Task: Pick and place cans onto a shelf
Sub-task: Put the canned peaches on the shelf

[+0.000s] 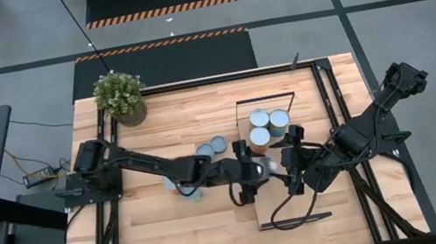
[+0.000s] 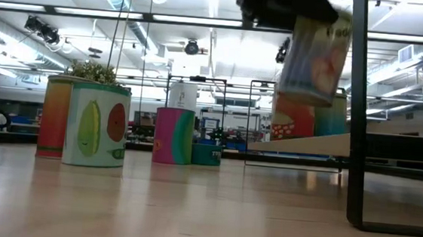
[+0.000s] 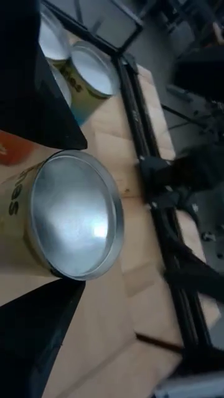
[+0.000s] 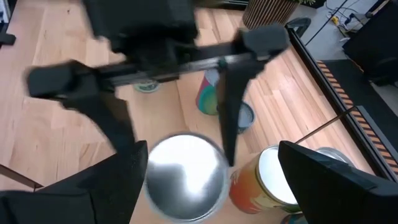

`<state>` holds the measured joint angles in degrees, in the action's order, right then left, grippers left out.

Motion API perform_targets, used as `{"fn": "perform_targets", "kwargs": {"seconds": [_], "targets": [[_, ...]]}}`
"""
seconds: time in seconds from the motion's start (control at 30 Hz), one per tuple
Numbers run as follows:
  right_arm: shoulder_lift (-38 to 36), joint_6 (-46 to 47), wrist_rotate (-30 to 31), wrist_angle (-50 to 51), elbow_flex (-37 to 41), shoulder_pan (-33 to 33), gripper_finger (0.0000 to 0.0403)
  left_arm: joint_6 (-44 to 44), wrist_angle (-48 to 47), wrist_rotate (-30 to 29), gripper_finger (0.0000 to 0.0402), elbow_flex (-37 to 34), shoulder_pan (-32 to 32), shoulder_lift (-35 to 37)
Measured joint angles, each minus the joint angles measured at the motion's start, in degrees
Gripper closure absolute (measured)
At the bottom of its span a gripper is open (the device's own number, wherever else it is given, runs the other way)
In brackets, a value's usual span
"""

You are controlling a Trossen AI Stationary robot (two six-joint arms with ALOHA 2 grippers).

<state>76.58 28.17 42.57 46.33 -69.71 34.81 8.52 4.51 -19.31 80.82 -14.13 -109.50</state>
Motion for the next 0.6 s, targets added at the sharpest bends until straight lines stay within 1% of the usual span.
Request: {"fn": "perform_targets", "kwargs": {"seconds": [0.07, 0.2, 0.27, 0.4, 0.6], "targets": [[0.0, 0.1, 0.0, -0.1, 0.0, 0.0, 0.0035, 0.0, 0.6, 0.6, 0.0047, 0.0, -0.1, 0.0], [0.0, 0.0, 0.0, -1.0, 0.0, 0.0, 0.0035, -2.0, 1.3, 5.1, 0.0047, 0.1, 1.1, -1.7], [0.0, 0.0, 0.0, -1.4, 0.0, 0.0, 0.0035, -2.8, 1.2, 6.2, 0.0047, -0.9, 1.8, -2.9], [0.0, -0.1, 0.0, -1.8, 0.0, 0.0, 0.0035, -3.6, 6.1, 6.6, 0.0047, -2.6, 2.6, -4.5], [0.0, -0.5, -0.1, -1.6, 0.0, 0.0, 0.0035, -6.9, 5.7, 6.8, 0.0047, -2.7, 2.8, -4.9]]}}
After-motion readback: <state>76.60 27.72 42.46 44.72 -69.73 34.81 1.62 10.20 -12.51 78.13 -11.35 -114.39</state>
